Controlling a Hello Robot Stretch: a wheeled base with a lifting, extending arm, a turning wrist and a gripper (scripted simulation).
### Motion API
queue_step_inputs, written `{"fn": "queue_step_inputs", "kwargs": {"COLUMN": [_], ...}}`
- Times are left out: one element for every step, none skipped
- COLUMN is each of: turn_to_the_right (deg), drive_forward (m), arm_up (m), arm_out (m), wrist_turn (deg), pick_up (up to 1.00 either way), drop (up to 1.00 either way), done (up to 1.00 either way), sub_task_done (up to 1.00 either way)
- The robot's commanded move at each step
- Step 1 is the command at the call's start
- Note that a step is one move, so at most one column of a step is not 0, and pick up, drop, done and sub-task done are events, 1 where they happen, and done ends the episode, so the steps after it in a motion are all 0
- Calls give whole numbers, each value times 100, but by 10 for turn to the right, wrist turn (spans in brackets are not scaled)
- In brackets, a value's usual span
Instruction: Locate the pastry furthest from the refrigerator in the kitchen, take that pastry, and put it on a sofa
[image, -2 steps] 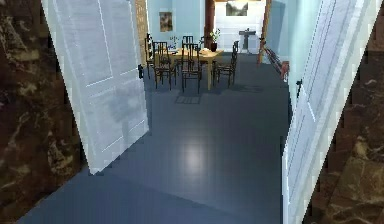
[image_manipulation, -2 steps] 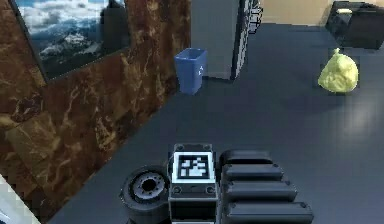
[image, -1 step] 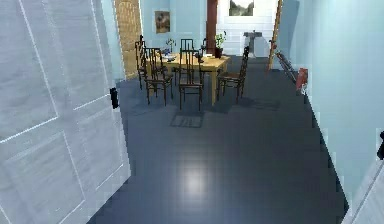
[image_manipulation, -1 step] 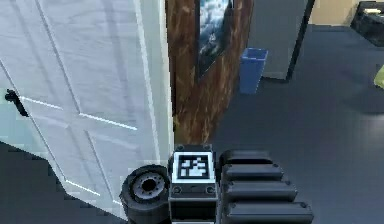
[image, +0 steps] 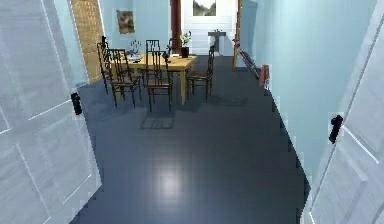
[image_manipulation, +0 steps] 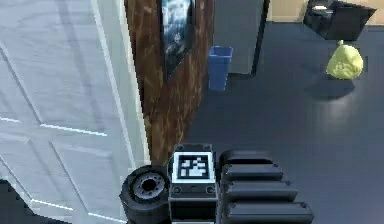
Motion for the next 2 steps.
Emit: {"fn": "queue_step_inputs", "kwargs": {"turn_to_the_right": [0, 30], "drive_forward": [100, 0], "arm_up": [0, 0], "arm_out": [0, 0], "wrist_turn": [0, 0], "pick_up": [0, 0], "drop": [0, 0], "done": [0, 0], "sub_task_done": [0, 0]}}
